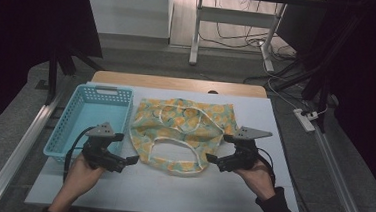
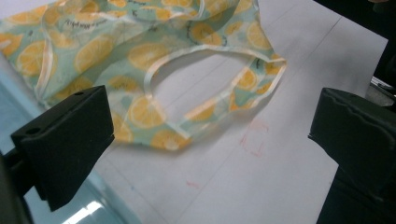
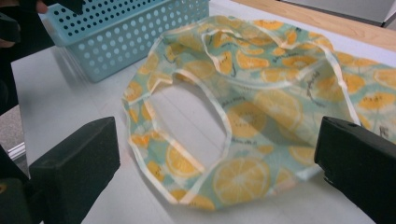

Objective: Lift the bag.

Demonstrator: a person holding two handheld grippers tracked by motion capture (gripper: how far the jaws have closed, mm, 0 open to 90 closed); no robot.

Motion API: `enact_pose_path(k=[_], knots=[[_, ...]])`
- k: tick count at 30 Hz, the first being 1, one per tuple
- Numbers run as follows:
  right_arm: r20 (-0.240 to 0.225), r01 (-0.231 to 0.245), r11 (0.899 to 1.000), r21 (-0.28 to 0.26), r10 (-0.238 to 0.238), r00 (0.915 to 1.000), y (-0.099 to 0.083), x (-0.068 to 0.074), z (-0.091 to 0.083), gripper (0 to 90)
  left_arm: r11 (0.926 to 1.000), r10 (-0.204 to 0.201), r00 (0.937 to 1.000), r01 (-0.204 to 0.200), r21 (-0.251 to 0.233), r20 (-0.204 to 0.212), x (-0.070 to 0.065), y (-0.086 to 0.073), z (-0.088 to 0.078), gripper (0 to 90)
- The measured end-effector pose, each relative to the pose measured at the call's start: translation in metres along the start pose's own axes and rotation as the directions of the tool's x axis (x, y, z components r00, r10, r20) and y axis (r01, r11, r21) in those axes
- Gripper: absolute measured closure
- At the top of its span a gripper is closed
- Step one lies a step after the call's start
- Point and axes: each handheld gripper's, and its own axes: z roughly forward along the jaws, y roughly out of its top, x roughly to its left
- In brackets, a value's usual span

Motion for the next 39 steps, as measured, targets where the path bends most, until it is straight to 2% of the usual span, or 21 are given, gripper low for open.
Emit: enact_pose_path(k=[10,15,21,29,32,34,39], knots=[[0.029,-0.012,1.0,0.024,0.011,0.9995,-0.036,0.005,-0.017,0.3,0.9983,-0.052,0.9976,0.05,-0.029,-0.047,-0.005,-0.037,-0.02,0.0],[0.058,-0.039,0.999,0.035,0.037,0.9977,-0.056,0.006,-0.028,0.3,0.9968,-0.07,0.9943,0.067,-0.045,-0.08,-0.008,-0.058,-0.03,0.0],[0.102,-0.067,0.997,0.04,0.063,0.9928,-0.076,0.008,-0.043,0.0,0.9951,-0.094,0.989,0.09,-0.041,-0.114,-0.01,-0.082,-0.041,0.0],[0.195,-0.077,0.996,0.055,0.065,0.9788,-0.096,0.013,-0.058,0.0,0.9917,-0.127,0.9748,0.129,-0.001,-0.183,-0.007,-0.111,-0.046,0.0],[0.224,-0.082,0.994,0.065,0.065,0.9723,-0.102,0.014,-0.063,0.0,0.9912,-0.123,0.9703,0.13,0.022,-0.208,-0.007,-0.116,-0.046,0.0],[0.24,-0.091,0.993,0.078,0.07,0.9683,-0.106,0.014,-0.066,0.0,0.9893,-0.135,0.9709,0.143,0.026,-0.197,-0.006,-0.119,-0.046,0.0],[0.256,-0.131,0.985,0.111,0.099,0.9616,-0.119,0.013,-0.073,0.0,0.9877,-0.129,0.9648,0.146,0.056,-0.229,-0.007,-0.121,-0.046,0.0]])
